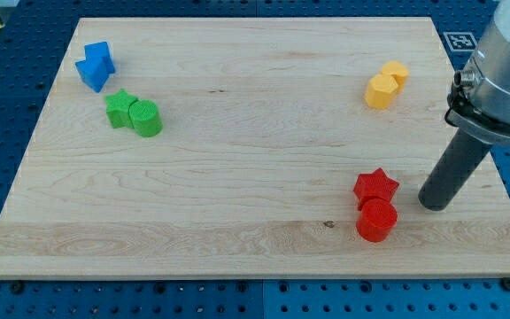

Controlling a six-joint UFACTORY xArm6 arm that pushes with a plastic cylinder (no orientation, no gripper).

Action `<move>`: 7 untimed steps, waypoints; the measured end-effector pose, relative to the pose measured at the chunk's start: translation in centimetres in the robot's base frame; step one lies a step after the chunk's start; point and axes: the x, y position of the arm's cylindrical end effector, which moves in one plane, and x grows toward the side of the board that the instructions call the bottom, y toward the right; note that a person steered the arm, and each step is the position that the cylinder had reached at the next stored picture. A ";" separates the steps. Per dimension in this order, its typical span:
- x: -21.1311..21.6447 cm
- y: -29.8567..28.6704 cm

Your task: Move red circle and red star left a bit

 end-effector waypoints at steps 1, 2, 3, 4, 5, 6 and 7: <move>0.3 0.0; 0.6 0.0; 0.6 -0.1; 0.7 -0.2; 1.5 -0.9; 2.1 -1.3; 2.2 -1.5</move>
